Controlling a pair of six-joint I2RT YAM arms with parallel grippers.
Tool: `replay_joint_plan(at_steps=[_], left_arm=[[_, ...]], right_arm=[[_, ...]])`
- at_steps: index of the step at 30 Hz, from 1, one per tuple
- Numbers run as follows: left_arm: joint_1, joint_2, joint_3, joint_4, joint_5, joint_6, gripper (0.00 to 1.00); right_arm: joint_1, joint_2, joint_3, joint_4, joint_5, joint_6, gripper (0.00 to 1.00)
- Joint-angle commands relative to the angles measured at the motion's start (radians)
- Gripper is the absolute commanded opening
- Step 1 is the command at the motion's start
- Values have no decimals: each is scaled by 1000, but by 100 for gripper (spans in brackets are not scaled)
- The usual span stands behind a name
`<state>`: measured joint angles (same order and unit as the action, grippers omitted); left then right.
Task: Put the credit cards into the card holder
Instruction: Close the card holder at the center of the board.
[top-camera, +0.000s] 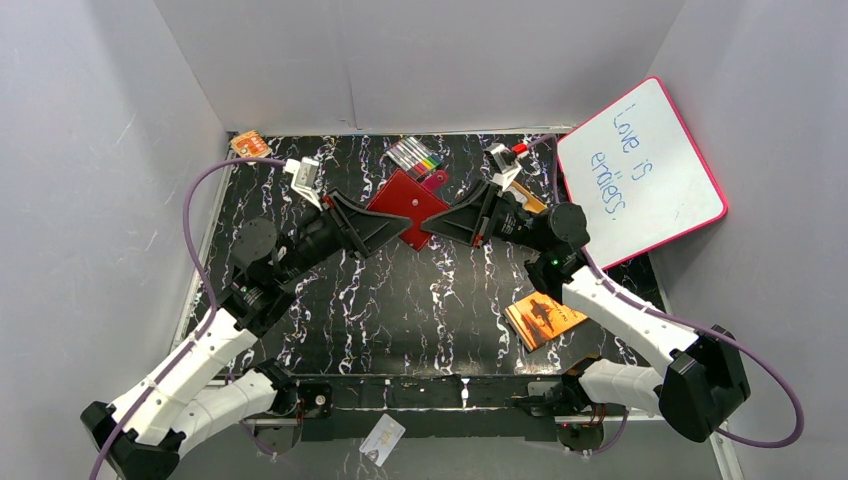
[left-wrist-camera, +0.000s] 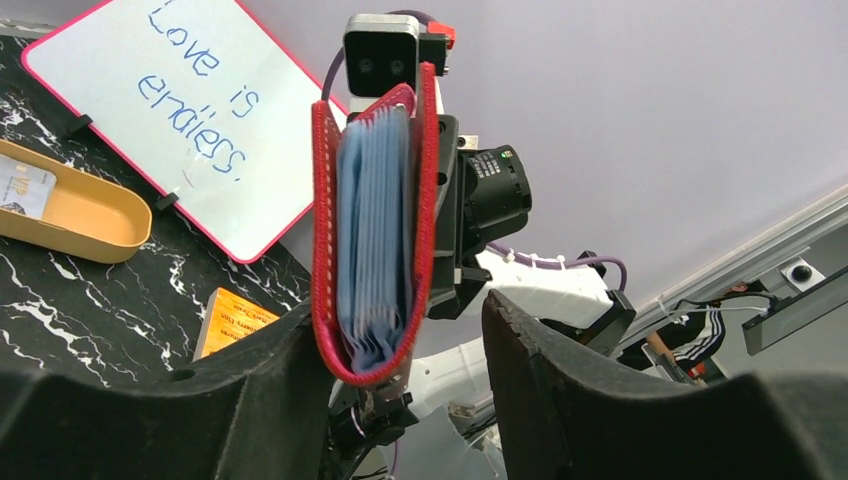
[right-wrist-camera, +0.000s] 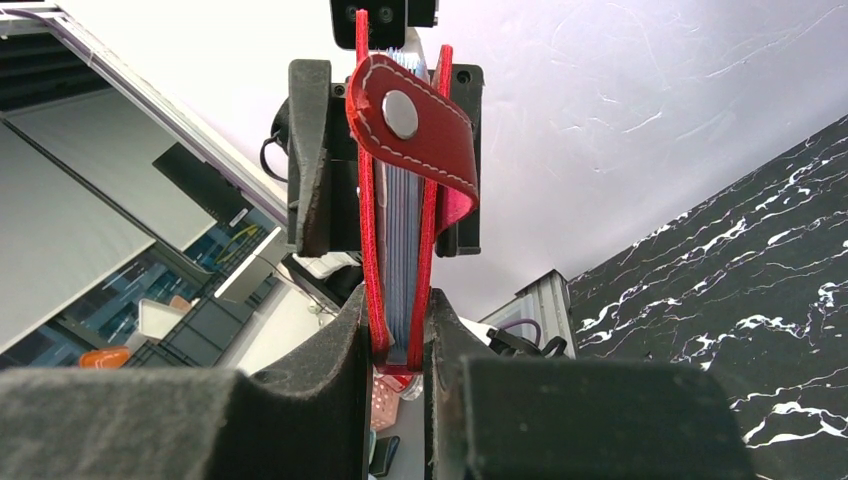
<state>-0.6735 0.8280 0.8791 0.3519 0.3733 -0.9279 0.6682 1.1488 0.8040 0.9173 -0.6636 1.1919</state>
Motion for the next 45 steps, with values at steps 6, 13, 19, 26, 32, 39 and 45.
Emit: replay_joint_plan(at_steps=[6,13,19,26,32,39,45], left_arm=[[-4,36,49,43,-2,-15,20],[-3,4,56,-50,-47,16,0],[-4,-83,74,-249,-117,97,0],[-4,-117,139,-427,-37,216,0],[-3,-98,197,-549,40,296,0],[-3,-140,150,-530,85,276,0],[-3,-162,106,-501,142,292,0]], right_arm=[[13,-39,9,58,24,-21,0],[13,-101,21,-136,-2,-152,24],[13,-274,92,-681,119,-491,63],[14,-307,285,-1075,309,-738,72],[13,-191,447,-1211,383,-802,73],[13,-219,364,-1050,285,-746,75],[14,-188,343,-977,161,-693,71]])
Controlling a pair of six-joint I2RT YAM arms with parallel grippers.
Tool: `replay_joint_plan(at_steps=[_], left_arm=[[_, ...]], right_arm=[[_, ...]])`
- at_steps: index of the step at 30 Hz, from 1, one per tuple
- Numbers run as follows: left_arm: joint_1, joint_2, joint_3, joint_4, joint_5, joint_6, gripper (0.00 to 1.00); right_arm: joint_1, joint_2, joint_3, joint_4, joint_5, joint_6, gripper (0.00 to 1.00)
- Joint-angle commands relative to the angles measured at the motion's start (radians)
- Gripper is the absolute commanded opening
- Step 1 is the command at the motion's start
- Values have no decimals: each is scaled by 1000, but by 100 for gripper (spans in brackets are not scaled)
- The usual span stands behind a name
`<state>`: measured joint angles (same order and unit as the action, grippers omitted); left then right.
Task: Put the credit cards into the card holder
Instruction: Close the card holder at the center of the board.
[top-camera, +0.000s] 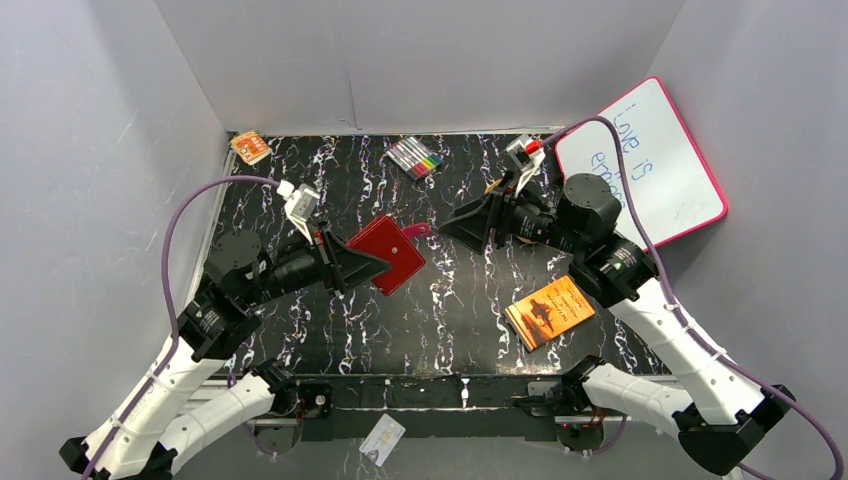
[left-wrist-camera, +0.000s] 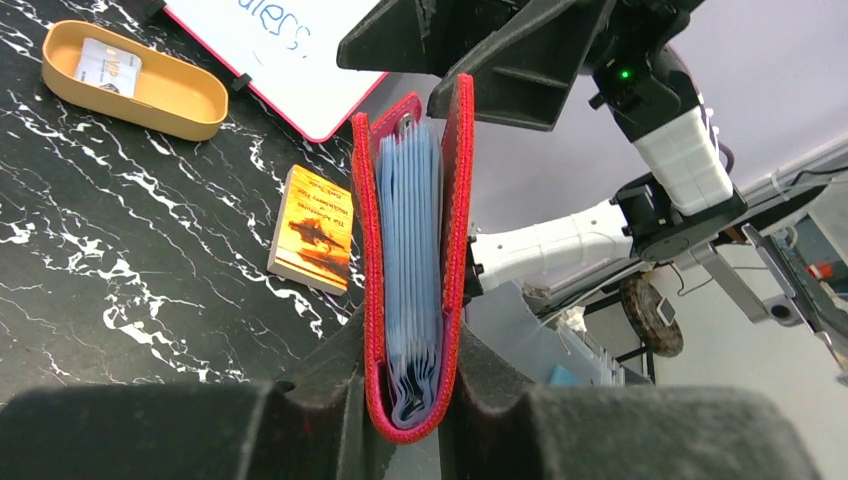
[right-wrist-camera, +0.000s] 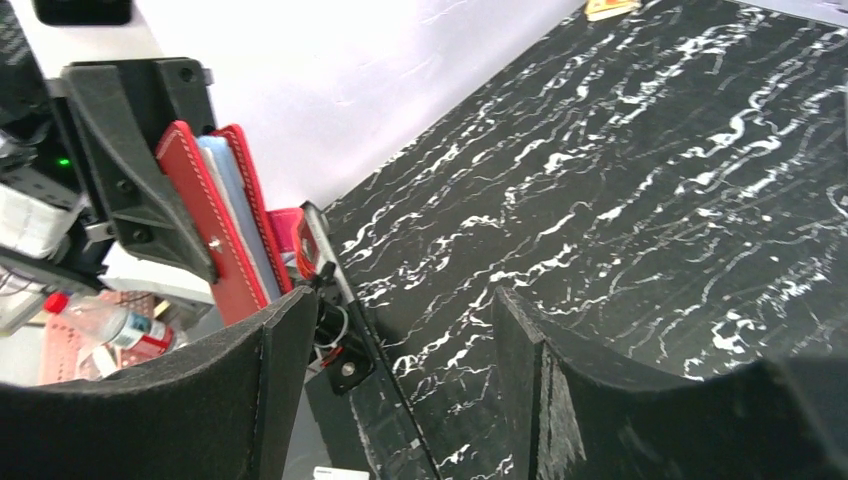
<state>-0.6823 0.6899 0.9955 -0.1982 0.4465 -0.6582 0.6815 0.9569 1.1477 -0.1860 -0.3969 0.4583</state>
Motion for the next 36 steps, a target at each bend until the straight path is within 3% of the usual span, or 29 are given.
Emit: replay_joint_plan(at_steps=[1,9,19,27,36], left_arm=[[5,-30,-15,48,69,28,0],[5,-44,-22,45,77,55,0],[4,-42,-15,46,81,60,0],[5,-40,-21,59,78,57,0],[5,-38,-24,66,83,54,0]], right_arm=[[0,9,0,142,-123,48,70],[1,38,-6,248,-241,101,65],[0,62,1,266,-269,117,51],[0,83,8,270,-343,125,49],[0,92,15,258,-350,125,37]])
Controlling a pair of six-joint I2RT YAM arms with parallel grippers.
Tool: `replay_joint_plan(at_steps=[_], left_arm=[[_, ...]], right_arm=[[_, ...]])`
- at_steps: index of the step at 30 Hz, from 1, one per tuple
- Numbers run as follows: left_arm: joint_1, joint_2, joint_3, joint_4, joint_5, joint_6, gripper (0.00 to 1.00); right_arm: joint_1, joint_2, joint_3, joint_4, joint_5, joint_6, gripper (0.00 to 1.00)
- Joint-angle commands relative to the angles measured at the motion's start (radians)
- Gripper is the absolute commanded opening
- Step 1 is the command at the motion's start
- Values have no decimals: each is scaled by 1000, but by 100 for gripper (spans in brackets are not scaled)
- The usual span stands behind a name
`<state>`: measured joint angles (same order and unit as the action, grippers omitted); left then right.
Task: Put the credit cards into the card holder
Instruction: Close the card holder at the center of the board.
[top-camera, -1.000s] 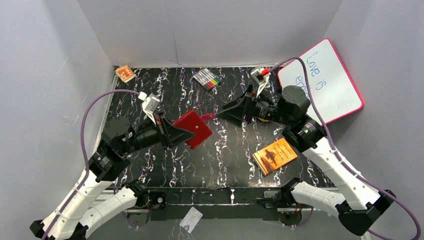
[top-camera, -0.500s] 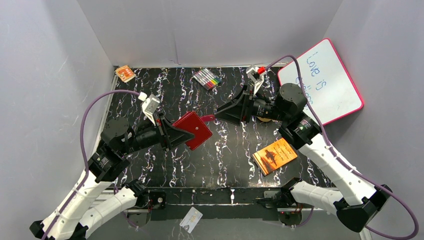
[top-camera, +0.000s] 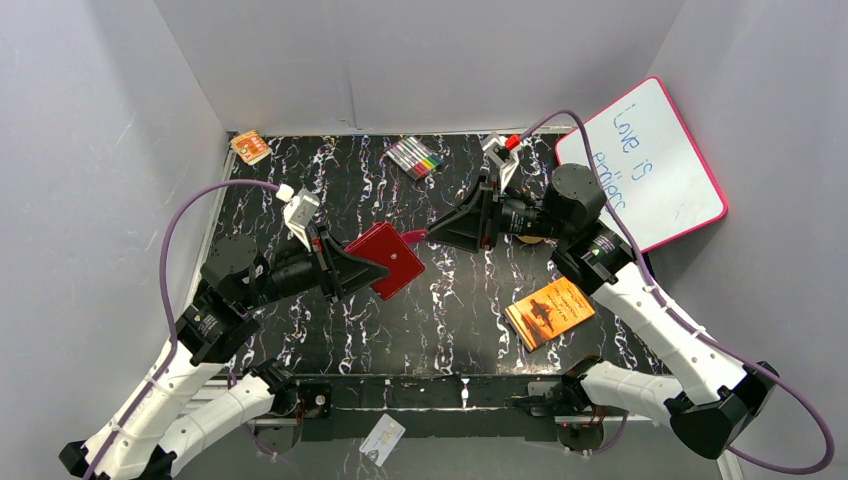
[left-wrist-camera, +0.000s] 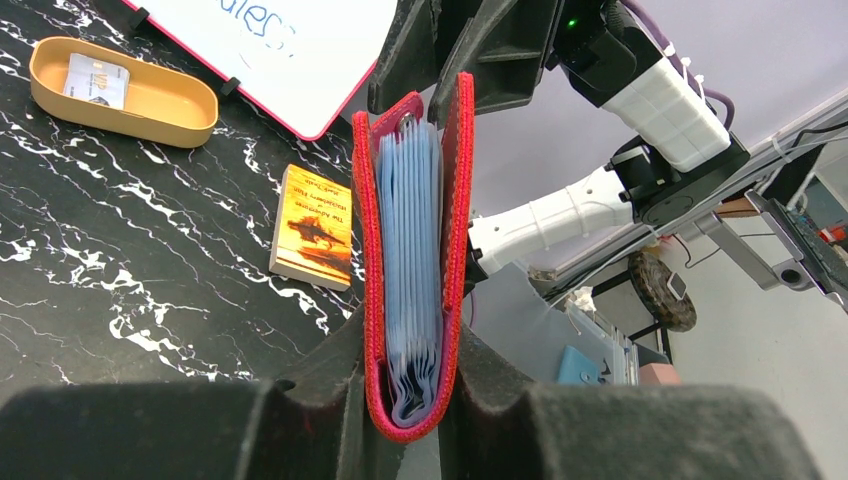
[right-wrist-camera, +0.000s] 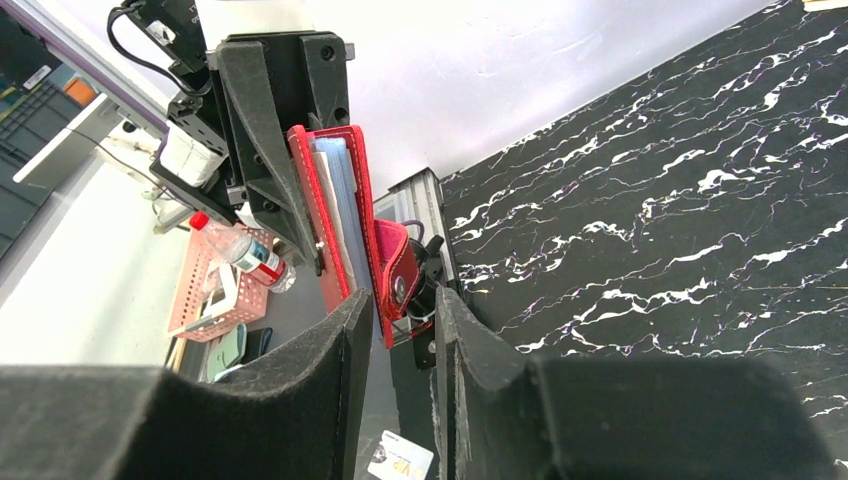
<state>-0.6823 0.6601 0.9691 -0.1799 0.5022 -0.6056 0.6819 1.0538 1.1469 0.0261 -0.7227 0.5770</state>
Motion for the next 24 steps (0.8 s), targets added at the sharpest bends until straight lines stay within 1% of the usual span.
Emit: replay_joint_plan(at_steps=[1,7,12,17,20,21,24], left_arm=[[5,-8,3,48,27,2,0],[6,-5,3,52,29,1,0],[5,-4,2,54,32,1,0],[5,-3,1,55,34,1,0],[6,-2,0,54,34,4,0],[5,-2,1,50,32,5,0],[5,-1,6,29,21,14,0]], right_arm=[[-1,-6,16,46,-25,6,36],[0,-2,17,47,-27,7,35],[-1,2,14,48,-29,10,28],[-1,7,14,58,-37,18,17],[0,10,17,57,-39,16,7],[-1,8,20,53,-41,11,1],[0,5,49,-1,-42,-31,0]])
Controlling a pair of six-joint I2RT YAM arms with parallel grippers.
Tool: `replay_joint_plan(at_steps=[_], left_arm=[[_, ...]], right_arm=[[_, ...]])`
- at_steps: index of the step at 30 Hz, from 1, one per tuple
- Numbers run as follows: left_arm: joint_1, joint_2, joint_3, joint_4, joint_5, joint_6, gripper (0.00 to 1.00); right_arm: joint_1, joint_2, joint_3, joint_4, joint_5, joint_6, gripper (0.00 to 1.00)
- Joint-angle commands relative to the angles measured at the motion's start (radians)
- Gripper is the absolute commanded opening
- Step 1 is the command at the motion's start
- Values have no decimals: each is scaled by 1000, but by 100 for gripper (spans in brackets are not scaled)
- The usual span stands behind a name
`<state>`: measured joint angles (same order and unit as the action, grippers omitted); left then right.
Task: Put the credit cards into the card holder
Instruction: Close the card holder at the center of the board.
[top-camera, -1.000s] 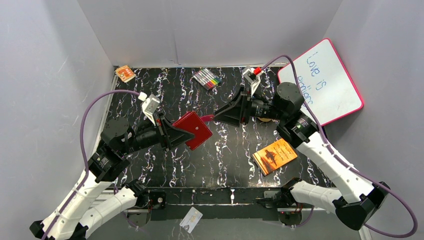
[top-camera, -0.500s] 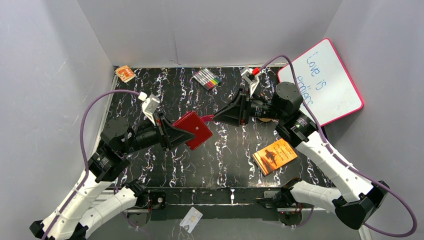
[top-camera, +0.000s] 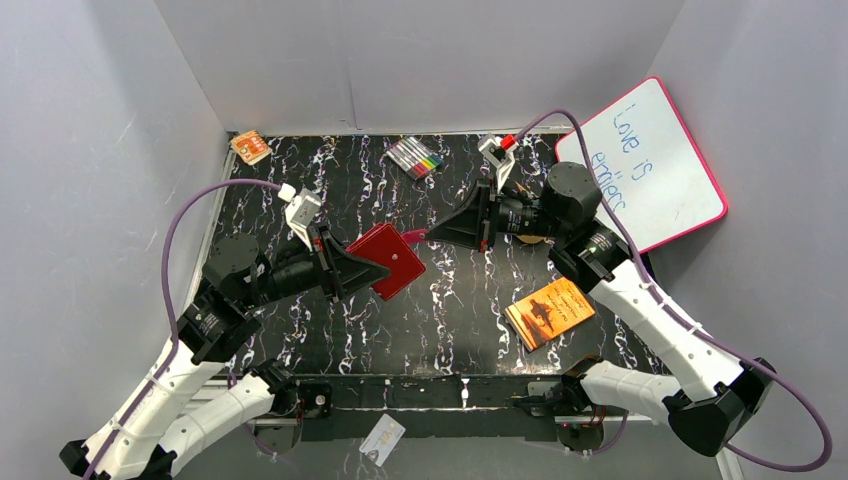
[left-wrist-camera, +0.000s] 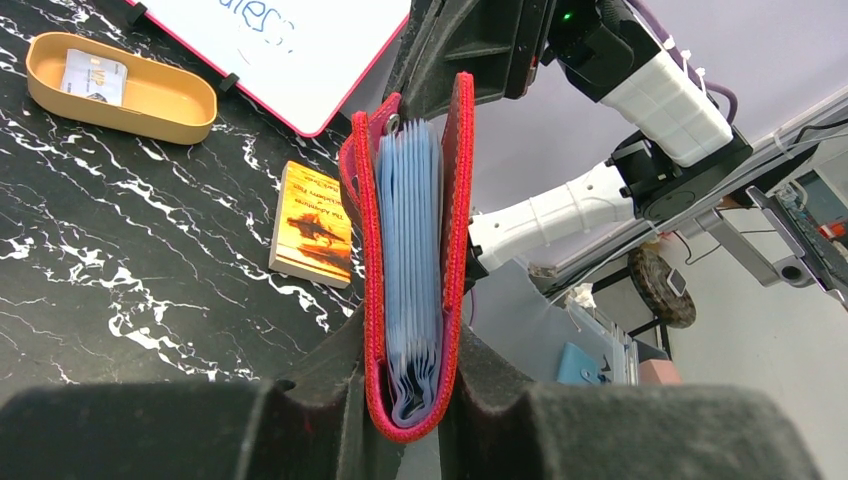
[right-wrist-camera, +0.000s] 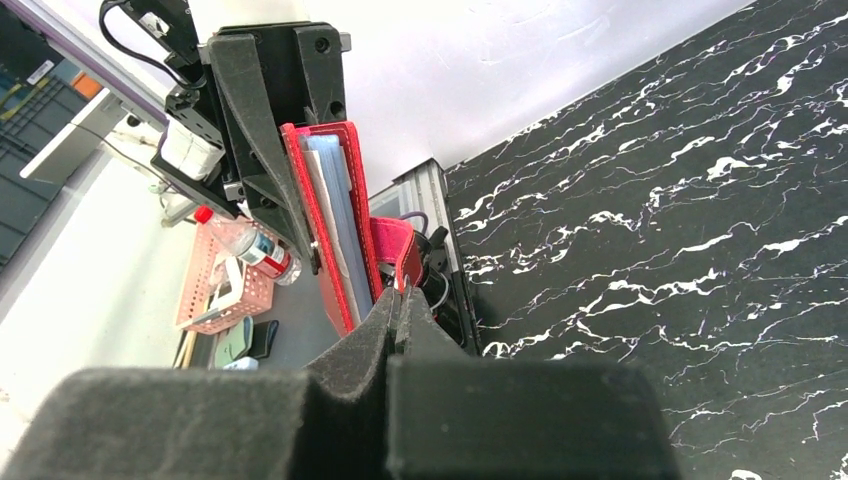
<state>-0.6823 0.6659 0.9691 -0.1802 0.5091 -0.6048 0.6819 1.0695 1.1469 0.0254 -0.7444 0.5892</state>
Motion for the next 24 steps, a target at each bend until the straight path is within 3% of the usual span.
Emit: replay_joint_plan(at_steps=[1,10,17,24], left_arm=[[5,-5,10,19,10,17,0],[6,86,103,-140,-81,48,0],[5,168,178,-204,-154,25,0],[5,209,211,-195,-140,-4,0]], right_arm=[[0,-11,71,-37,-17,-74,0],[-1,58,341,-452,-7,-373,0],[0,92,359,-505,-32,-426,0],[26,112,332,-466,-6,-408,0]])
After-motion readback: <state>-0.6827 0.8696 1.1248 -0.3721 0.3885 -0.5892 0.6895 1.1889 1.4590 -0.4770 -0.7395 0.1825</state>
